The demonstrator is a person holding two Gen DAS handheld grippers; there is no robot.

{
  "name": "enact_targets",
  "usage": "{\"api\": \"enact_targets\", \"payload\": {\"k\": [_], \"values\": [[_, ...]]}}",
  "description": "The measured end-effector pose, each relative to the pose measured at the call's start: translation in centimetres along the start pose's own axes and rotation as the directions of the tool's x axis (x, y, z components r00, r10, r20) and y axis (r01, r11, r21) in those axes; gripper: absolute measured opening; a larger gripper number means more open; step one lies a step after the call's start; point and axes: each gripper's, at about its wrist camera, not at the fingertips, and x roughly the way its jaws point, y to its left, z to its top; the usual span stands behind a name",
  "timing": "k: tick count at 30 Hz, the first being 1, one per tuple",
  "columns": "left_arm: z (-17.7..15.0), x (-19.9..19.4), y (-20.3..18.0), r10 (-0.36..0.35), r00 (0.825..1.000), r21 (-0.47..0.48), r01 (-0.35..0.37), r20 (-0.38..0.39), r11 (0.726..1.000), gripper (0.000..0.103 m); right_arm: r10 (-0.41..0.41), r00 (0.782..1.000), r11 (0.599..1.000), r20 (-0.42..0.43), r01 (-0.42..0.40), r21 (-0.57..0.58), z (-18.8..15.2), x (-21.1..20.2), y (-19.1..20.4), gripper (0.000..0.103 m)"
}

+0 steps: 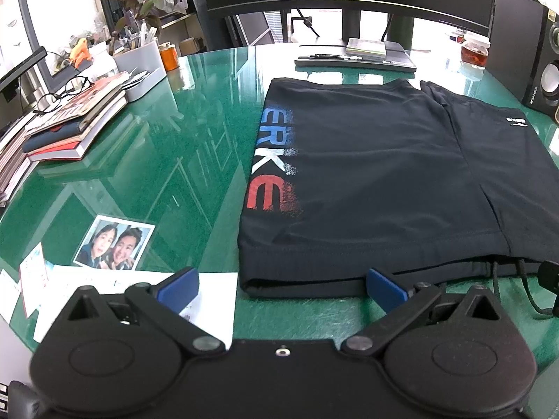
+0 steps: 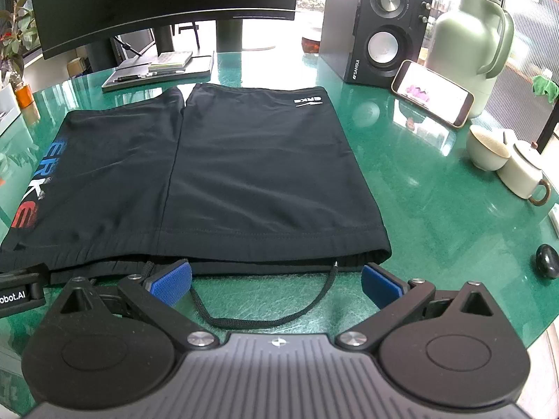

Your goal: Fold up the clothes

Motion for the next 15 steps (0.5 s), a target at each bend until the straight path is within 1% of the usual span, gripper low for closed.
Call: {"api": "enact_targets", "payload": {"k": [15], "values": [[0.00, -0.09, 0.06, -0.001, 1.000, 0.001, 0.001, -0.006, 1.000, 0.103, 0.003, 1.000, 1.000, -0.003, -0.003, -0.002, 0.04, -0.06, 0.07, 0.103]]}}
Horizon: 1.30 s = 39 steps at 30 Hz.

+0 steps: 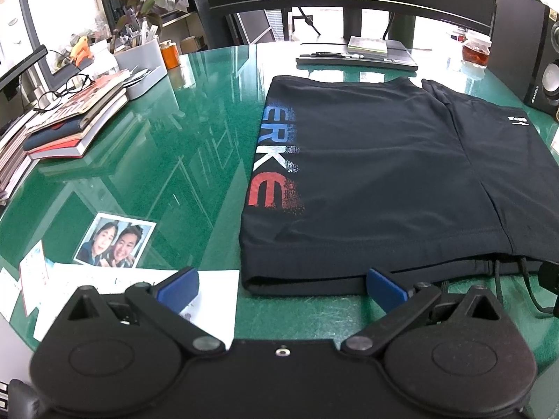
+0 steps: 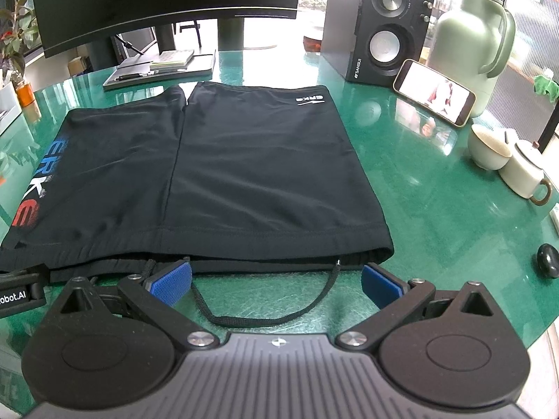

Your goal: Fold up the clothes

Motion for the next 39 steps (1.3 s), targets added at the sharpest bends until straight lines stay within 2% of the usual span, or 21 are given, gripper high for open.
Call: {"api": "enact_targets", "payload": {"k": [27, 29, 33, 39], "values": [[0.2, 0.1, -0.1, -0.005, 1.000, -0.026, 0.005, -0.008, 1.000, 0.103, 0.001, 1.000, 1.000, -0.006, -0.001, 0.004, -0.1, 0.1, 0.3, 0.103], [0.1, -0.6, 0.2, -0.027, 1.000, -0.052, 0.027, 0.003, 0.998, 0.103, 0.009, 1.000, 1.000, -0.003, -0.009, 0.013, -0.3, -0.2, 0.3, 0.103], [-1.1, -2.7, 0.6, -0.115, 0.992, -0.071, 0.118, 0.043, 0.990, 0.103, 0.051, 0.998, 0.997, 0.024, -0.052, 0.050, -1.1, -1.6, 0.0, 0.103], [-2.2, -4.9, 1.0, -0.240, 0.961, -0.070, 0.251, 0.136, 0.965, 0.103, 0.114, 0.991, 0.989, 0.073, -0.120, 0.091, -2.6, -3.3, -0.4, 0.103]]}}
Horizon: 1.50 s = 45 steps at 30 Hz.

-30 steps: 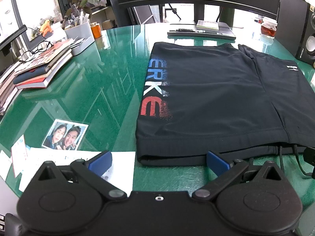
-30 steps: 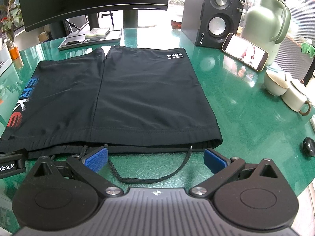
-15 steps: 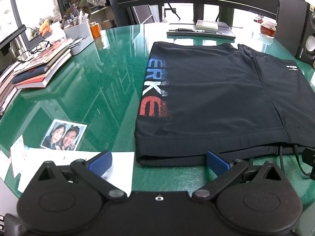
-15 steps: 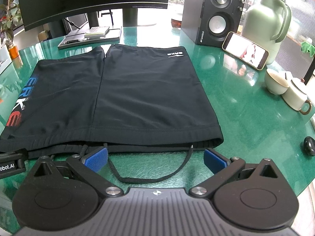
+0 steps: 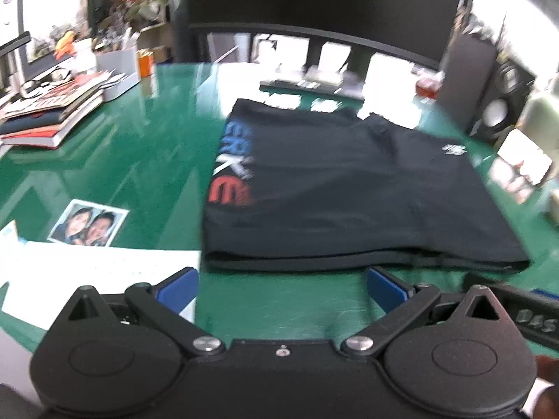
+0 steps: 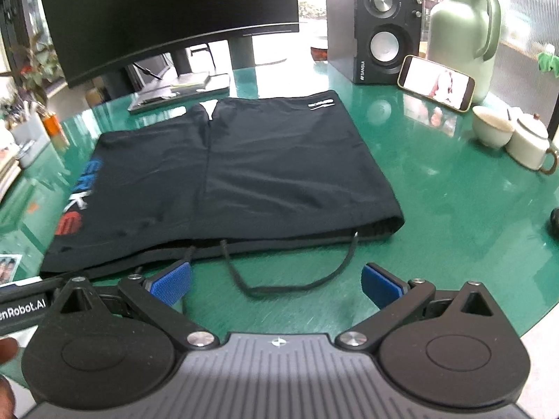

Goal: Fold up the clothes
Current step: 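Move both grippers to the edge of the black T-shirt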

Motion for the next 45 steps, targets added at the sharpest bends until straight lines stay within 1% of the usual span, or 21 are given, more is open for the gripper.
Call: {"api": "enact_targets", "payload": {"k": [3, 5, 9, 13, 16, 19, 22, 24, 26, 27, 28, 29, 30, 31, 33, 36, 37, 39, 41, 44, 45], "values": [[0.2, -0.4, 0.6, -0.055, 0.998, -0.043, 0.056, 0.025, 0.997, 0.103, -0.003, 0.999, 1.000, 0.035, 0.003, -0.007, -0.2, -0.8, 0.0, 0.103], [0.1, -0.6, 1.0, -0.119, 0.992, -0.078, 0.122, 0.042, 0.989, 0.103, 0.010, 0.998, 1.000, 0.059, -0.009, -0.012, -0.2, -1.3, -0.1, 0.103], [0.4, -0.7, 0.9, -0.143, 0.988, -0.081, 0.147, 0.053, 0.986, 0.103, 0.045, 0.994, 0.999, 0.100, -0.044, -0.008, -0.3, -2.0, -0.5, 0.103], [0.6, -0.5, 1.1, -0.168, 0.985, -0.092, 0.171, 0.043, 0.981, 0.103, 0.170, 0.977, 0.980, 0.127, -0.181, 0.085, -0.2, -2.1, -2.1, 0.103], [0.7, 0.0, 2.0, -0.245, 0.968, -0.145, 0.249, 0.046, 0.958, 0.103, 0.192, 0.971, 0.975, 0.141, -0.205, 0.088, 0.0, -2.0, -2.1, 0.103], [1.2, 0.5, 2.8, -0.260, 0.965, -0.151, 0.264, 0.042, 0.953, 0.103, 0.188, 0.967, 0.981, 0.172, -0.192, 0.011, 0.1, -2.0, -1.2, 0.103], [2.2, 0.9, 4.2, -0.285, 0.955, -0.132, 0.293, 0.082, 0.947, 0.103, 0.183, 0.961, 0.982, 0.207, -0.167, -0.093, 0.2, -1.9, 0.0, 0.103], [3.2, 1.3, 4.8, -0.268, 0.957, -0.097, 0.280, 0.113, 0.955, 0.103, 0.175, 0.957, 0.978, 0.230, -0.143, -0.151, 0.2, -1.7, 0.7, 0.103], [5.5, 2.2, 6.4, -0.221, 0.959, -0.043, 0.232, 0.176, 0.972, 0.103, 0.180, 0.950, 0.968, 0.257, -0.124, -0.220, 0.3, -1.2, 1.6, 0.103], [6.5, 2.7, 7.1, -0.212, 0.960, -0.031, 0.221, 0.186, 0.975, 0.103, 0.193, 0.945, 0.959, 0.263, -0.124, -0.256, 0.4, -0.9, 2.1, 0.103], [7.9, 3.6, 8.2, -0.218, 0.958, -0.027, 0.227, 0.187, 0.974, 0.103, 0.209, 0.942, 0.949, 0.263, -0.130, -0.288, 0.5, -0.6, 2.6, 0.103], [9.4, 4.6, 9.5, -0.257, 0.947, -0.017, 0.265, 0.194, 0.964, 0.103, 0.224, 0.939, 0.939, 0.262, -0.136, -0.315, 0.6, -0.4, 3.1, 0.103], [11.0, 6.0, 10.7, -0.319, 0.929, 0.008, 0.323, 0.187, 0.946, 0.103, 0.237, 0.935, 0.928, 0.264, -0.138, -0.345, 0.6, -0.3, 3.6, 0.102], [12.2, 7.2, 11.4, -0.348, 0.923, 0.015, 0.350, 0.167, 0.937, 0.103, 0.249, 0.931, 0.916, 0.268, -0.136, -0.377, 0.5, -0.3, 4.2, 0.102], [13.9, 9.0, 12.5, -0.373, 0.919, 0.004, 0.375, 0.132, 0.927, 0.103, 0.276, 0.919, 0.864, 0.280, -0.110, -0.491, 0.3, -0.2, 6.4, 0.102], [16.4, 12.8, 14.7, -0.416, 0.905, -0.075, 0.423, 0.088, 0.903, 0.103, 0.311, 0.910, 0.794, 0.274, -0.090, -0.601, 0.0, 0.0, 9.3, 0.101], [17.0, 13.9, 15.2, -0.413, 0.907, -0.082, 0.418, 0.079, 0.905, 0.103, 0.317, 0.912, 0.781, 0.261, -0.095, -0.617, 0.0, 0.2, 10.1, 0.101], [17.6, 15.0, 15.4, -0.341, 0.937, -0.074, 0.346, 0.069, 0.935, 0.103, 0.327, 0.915, 0.755, 0.234, -0.104, -0.648, 0.1, 0.7, 11.9, 0.101], [17.8, 15.9, 15.2, -0.242, 0.969, -0.045, 0.245, 0.054, 0.969, 0.103, 0.316, 0.924, 0.748, 0.215, -0.103, -0.655, 0.3, 1.2, 12.9, 0.101], [17.8, 16.6, 14.9, -0.173, 0.982, 0.004, 0.173, 0.075, 0.985, 0.103, 0.301, 0.935, 0.758, 0.190, -0.113, -0.643, 0.8, 1.8, 13.5, 0.102], [17.9, 17.0, 14.8, -0.176, 0.982, 0.014, 0.175, 0.069, 0.984, 0.103, 0.295, 0.938, 0.761, 0.183, -0.114, -0.639, 1.0, 1.9, 13.8, 0.102]]}}
